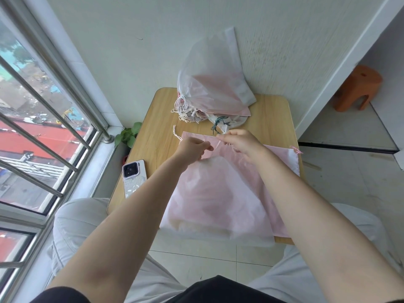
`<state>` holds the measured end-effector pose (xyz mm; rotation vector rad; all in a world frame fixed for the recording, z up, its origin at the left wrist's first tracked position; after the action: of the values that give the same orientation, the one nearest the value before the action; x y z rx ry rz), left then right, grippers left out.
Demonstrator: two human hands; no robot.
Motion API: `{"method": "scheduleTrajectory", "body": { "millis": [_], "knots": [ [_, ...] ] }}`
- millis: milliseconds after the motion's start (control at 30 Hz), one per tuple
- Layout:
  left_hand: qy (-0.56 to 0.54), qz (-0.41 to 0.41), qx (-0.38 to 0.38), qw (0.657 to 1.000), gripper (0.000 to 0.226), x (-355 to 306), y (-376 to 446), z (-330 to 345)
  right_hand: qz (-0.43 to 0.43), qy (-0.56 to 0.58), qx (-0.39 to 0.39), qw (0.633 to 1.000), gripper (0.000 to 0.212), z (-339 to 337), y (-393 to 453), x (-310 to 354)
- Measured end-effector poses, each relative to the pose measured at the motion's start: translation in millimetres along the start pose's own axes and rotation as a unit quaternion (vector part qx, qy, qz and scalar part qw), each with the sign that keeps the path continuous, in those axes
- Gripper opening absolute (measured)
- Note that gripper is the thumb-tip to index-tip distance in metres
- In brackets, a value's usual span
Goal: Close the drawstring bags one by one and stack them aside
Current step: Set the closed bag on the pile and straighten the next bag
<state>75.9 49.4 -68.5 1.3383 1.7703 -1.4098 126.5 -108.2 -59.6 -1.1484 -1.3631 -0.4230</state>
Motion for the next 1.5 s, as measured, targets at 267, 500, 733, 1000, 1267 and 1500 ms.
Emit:
{"method": "scheduleTrajectory", "body": {
  "millis": [267, 500, 733, 1000, 1267, 1500],
  "knots": [
    [0.137, -0.001, 0.092, 0.986, 0.033, -10, -3, 29, -0.019, 0.016, 0.004, 1.0, 0.017, 1, 10, 48],
    [0.044, 0.014, 0.071, 0.996, 0.032, -8, -1, 26, -0.096, -0.098, -0.014, 0.99, 0.042, 15, 15, 90],
    [-0.092, 0.015, 0.102, 0.99, 0.044, -7, -4, 24, -0.026, -0.004, 0.022, 0.999, 0.019, 24, 16, 36],
    [-0.134, -0.002, 0.1, 0.986, 0.037, 2, 4, 20, -0.013, 0.021, 0.032, 0.999, 0.026, 28, 8, 10],
    [-0.108, -0.031, 0.086, 0.99, 0.038, 3, 7, 16, -0.007, -0.056, 0.091, 0.994, 0.019, 27, 0, 9],
    [-0.066, -0.021, 0.018, 0.997, 0.023, 5, 8, 6, 0.068, -0.016, 0.032, 0.997, 0.012, 0, -4, 0]
  ]
}}
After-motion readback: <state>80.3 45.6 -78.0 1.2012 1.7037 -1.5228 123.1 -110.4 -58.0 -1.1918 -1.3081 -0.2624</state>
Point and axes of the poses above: each hand's wrist, its own y-axis towards the middle knuckle, its own z-axis out of the palm, x = y × z, the point moved 8 cm from there along y, towards the middle knuckle, and after that the axes turned 11 degrees about x, right-handed, at the moved point
